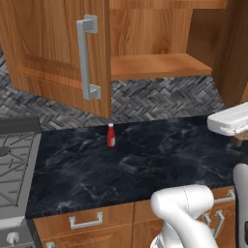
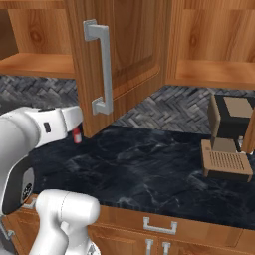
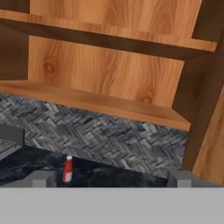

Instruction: Close all open cabinet doors.

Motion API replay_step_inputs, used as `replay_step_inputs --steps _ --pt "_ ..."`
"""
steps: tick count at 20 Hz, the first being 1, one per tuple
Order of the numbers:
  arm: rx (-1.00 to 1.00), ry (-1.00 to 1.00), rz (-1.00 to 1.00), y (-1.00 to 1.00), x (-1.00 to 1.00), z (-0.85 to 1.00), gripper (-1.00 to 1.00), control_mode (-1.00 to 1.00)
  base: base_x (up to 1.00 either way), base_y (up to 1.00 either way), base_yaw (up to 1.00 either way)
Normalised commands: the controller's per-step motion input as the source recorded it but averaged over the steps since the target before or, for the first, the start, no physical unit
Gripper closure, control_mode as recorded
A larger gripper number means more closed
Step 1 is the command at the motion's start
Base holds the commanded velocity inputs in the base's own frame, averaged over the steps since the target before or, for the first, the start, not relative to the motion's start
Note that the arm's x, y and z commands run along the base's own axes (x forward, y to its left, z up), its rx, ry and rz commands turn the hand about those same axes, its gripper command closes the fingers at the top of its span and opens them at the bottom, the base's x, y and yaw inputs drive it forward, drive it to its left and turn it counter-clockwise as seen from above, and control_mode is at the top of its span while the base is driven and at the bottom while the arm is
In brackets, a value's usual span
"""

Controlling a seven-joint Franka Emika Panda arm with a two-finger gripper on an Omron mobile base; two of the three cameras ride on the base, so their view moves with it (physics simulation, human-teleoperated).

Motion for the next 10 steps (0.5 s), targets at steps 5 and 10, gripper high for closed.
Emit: replay_step_inputs --steps 5,10 --pt "0.05 -0.20 0.00 -0.40 -0.25 0.00 -1.00 -1.00 0.00 0.00 0.00" --pt "0.15 -0.06 0.00 -0.66 0.06 -0.11 -1.00 -1.00 0.00 0.00 0.00"
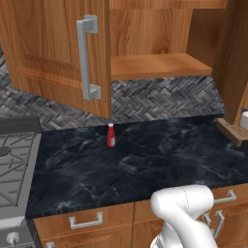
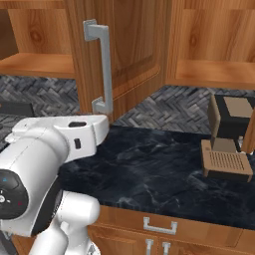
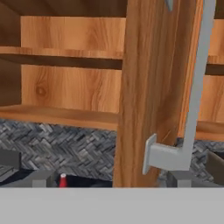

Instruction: Close all open cabinet doors.

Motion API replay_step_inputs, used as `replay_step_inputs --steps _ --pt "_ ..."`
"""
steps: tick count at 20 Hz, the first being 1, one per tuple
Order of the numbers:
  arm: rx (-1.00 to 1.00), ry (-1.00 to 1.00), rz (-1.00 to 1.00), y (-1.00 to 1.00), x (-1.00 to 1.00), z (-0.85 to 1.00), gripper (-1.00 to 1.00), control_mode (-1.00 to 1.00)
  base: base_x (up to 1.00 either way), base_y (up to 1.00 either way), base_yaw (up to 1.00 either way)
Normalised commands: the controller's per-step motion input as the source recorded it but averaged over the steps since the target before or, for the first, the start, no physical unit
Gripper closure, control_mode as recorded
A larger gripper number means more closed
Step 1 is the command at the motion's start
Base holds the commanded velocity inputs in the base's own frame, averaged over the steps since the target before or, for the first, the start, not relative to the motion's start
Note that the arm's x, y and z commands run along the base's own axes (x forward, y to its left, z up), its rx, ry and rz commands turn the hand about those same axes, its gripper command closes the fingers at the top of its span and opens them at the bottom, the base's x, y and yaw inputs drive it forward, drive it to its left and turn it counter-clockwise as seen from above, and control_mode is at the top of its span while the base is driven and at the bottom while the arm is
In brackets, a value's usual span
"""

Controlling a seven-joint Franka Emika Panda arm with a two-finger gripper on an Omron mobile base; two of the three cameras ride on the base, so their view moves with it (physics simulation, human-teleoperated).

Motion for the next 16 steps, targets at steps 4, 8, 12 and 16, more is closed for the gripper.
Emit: replay_step_inputs --steps 4,8,12,16 --pt "0.12 -0.02 0.02 -0.57 0.23 -0.23 -1.00 -1.00 0.00 0.00 0.00" --pt "0.13 -0.07 0.11 -0.41 0.33 -0.28 -1.00 -1.00 0.00 0.00 0.00" --pt "0.12 -0.10 0.18 -0.30 0.54 -0.25 -1.00 -1.00 0.00 0.00 0.00" --pt "0.10 -0.14 0.31 -0.42 0.47 -0.28 -1.00 -1.00 0.00 0.00 0.00"
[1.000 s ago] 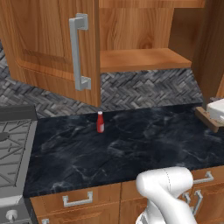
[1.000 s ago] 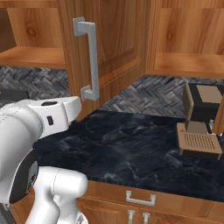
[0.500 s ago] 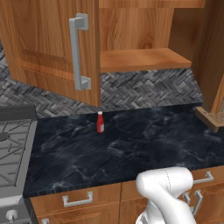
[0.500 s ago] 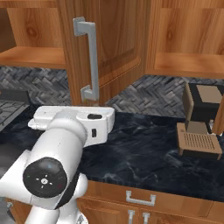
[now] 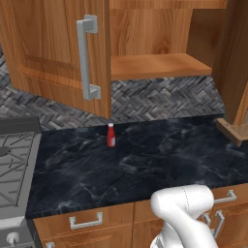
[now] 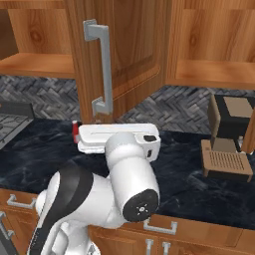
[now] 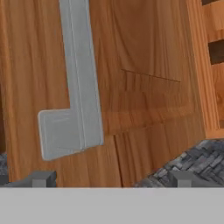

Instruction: Close all open cabinet doors.

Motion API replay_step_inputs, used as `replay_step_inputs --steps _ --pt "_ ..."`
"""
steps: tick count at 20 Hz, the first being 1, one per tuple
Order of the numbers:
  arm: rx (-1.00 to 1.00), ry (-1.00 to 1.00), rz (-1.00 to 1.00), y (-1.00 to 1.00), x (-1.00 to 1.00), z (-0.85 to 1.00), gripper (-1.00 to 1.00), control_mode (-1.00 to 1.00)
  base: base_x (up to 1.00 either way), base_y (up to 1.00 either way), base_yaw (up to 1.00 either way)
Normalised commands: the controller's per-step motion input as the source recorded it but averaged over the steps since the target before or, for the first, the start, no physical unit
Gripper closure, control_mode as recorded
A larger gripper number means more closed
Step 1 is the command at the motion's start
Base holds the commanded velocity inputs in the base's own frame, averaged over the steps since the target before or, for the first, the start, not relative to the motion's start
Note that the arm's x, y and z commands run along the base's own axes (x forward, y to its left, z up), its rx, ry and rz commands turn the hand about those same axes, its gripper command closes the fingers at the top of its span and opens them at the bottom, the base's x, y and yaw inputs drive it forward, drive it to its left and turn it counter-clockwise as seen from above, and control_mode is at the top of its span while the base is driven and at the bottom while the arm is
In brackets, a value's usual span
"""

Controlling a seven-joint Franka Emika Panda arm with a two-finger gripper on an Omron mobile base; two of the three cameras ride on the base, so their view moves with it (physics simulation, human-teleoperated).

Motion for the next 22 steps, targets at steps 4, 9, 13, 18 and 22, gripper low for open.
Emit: replay_step_inputs --steps 4,9,13,18,22 --pt "0.07 -0.12 0.26 -0.28 0.39 -0.27 -1.00 -1.00 0.00 0.00 0.00" --pt "0.03 -0.04 0.16 -0.04 0.52 -0.12 -1.00 -1.00 0.00 0.00 0.00" --pt "0.00 0.00 0.01 0.03 0.53 0.00 -1.00 -1.00 0.00 0.00 0.00" --pt "0.00 0.00 0.00 0.11 0.40 -0.02 -1.00 -1.00 0.00 0.00 0.00" --pt "0.00 0.00 -0.01 0.33 0.31 -0.08 -1.00 -1.00 0.00 0.00 0.00"
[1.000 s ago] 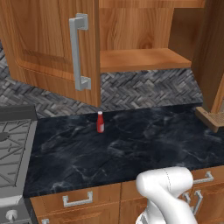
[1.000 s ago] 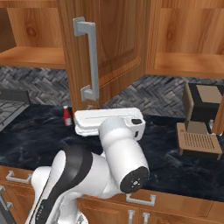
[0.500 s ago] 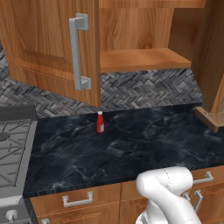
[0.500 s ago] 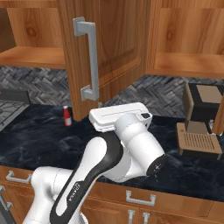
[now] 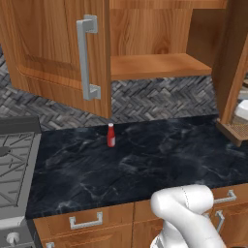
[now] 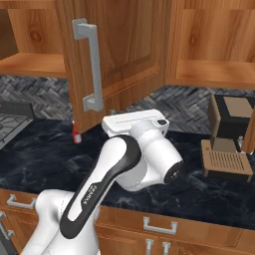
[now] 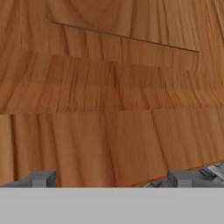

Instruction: Close all open cabinet doors.

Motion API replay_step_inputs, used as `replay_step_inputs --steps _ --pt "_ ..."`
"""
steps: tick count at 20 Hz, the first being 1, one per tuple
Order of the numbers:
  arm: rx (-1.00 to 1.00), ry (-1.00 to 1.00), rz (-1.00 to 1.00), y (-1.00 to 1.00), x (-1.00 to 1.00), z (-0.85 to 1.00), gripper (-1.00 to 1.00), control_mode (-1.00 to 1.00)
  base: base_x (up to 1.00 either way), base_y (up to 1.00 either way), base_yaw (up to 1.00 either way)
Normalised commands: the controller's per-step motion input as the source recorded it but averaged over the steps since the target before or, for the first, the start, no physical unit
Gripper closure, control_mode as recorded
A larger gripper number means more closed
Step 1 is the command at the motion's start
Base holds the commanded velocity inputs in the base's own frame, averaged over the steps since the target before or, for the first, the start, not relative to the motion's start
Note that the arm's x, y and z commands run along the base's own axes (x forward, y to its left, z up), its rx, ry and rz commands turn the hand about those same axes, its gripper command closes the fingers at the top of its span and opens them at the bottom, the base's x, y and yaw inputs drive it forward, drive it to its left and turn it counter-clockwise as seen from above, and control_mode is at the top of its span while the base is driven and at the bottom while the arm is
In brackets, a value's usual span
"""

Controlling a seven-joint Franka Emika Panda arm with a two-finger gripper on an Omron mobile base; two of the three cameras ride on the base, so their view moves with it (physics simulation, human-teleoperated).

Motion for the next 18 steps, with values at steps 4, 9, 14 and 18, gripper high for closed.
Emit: replay_step_inputs --steps 4,9,14,18 --pt "0.00 0.00 -0.06 0.49 0.33 -0.04 -1.00 -1.00 0.00 0.00 0.00" --pt "0.00 -0.02 -0.14 0.48 0.32 0.00 -1.00 -1.00 0.00 0.00 0.00" --pt "0.00 -0.06 -0.20 0.33 0.38 0.00 -1.00 -1.00 0.00 0.00 0.00" --pt "0.00 -0.08 -0.28 0.21 0.42 0.00 -1.00 -1.00 0.00 0.00 0.00"
